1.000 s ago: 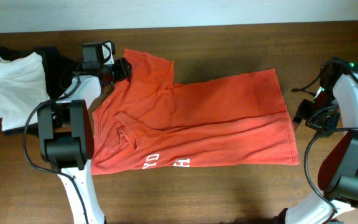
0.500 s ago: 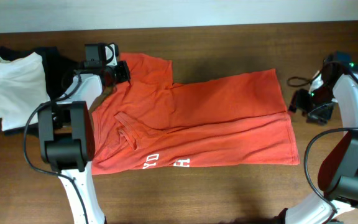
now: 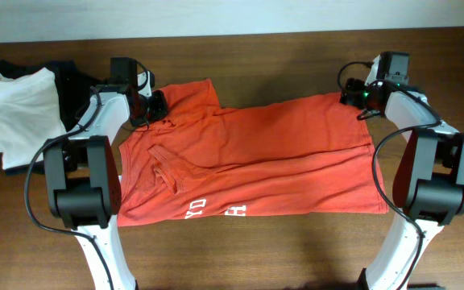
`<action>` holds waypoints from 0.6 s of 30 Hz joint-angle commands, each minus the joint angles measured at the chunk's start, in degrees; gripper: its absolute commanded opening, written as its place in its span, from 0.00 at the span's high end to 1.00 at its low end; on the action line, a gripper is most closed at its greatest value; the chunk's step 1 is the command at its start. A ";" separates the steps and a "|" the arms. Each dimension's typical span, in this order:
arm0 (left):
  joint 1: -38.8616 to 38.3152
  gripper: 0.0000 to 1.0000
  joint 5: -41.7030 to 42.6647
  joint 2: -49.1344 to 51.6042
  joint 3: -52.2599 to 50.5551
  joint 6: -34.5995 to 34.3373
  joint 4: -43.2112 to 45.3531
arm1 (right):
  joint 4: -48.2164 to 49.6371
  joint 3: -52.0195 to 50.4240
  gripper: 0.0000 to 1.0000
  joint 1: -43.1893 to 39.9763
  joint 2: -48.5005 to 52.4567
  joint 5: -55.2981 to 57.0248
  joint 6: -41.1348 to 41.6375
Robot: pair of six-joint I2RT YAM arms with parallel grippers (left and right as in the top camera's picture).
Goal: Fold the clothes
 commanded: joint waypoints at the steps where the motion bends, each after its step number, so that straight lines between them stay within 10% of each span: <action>1: 0.13 0.95 -0.83 -1.51 0.42 0.09 -0.94 | 2.56 0.55 0.26 0.63 1.57 0.74 1.38; 13: 0.09 0.95 -0.83 -1.51 0.42 0.09 -1.84 | 6.69 0.55 0.44 3.63 6.86 5.46 1.99; 18: 0.09 0.95 -0.90 -1.51 0.42 0.13 -1.66 | 4.22 0.57 0.96 3.32 6.99 9.20 2.01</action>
